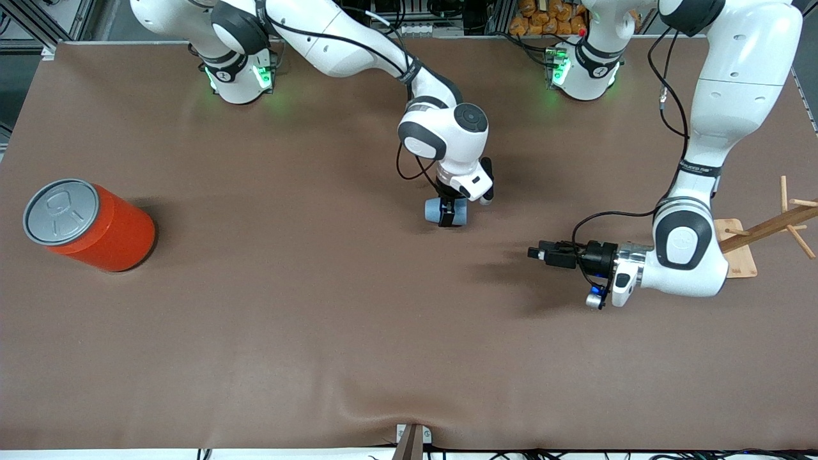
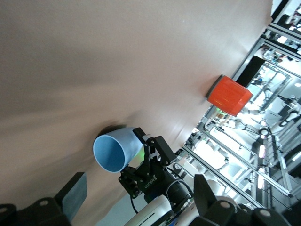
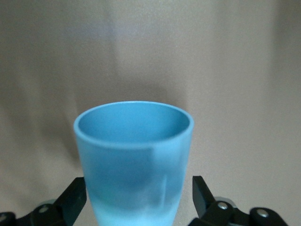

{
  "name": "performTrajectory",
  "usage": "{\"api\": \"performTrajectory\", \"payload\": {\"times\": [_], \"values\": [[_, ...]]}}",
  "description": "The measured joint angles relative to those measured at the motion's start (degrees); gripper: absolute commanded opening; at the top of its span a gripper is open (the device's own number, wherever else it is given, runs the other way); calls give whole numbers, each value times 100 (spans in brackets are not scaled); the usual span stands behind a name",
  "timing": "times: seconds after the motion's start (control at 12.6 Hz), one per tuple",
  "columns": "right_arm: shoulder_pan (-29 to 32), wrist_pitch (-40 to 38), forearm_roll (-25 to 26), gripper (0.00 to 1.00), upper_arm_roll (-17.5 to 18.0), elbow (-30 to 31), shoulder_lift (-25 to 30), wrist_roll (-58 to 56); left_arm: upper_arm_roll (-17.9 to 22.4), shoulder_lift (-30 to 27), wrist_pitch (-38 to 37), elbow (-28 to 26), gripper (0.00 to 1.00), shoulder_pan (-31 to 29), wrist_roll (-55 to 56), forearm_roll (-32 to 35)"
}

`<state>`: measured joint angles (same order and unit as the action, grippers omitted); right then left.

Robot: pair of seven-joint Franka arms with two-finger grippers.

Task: Flip cup
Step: 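Bring the left gripper sideways to the cup held by the right gripper, then grasp the cup with the left gripper while the right gripper opens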

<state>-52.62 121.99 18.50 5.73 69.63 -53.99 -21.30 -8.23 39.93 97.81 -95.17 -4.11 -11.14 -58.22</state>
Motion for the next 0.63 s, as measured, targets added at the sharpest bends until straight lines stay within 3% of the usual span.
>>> {"api": "performTrajectory", "payload": {"times": [0.24,0.63], "values": [[2,-98,0,100,1,-133,36,6,1,5,6,-400,100,6,-579,-392],[3,-1323,-290,100,51,-303,567,48,-65,14,404,-899,100,137,-1248,-1004]]}}
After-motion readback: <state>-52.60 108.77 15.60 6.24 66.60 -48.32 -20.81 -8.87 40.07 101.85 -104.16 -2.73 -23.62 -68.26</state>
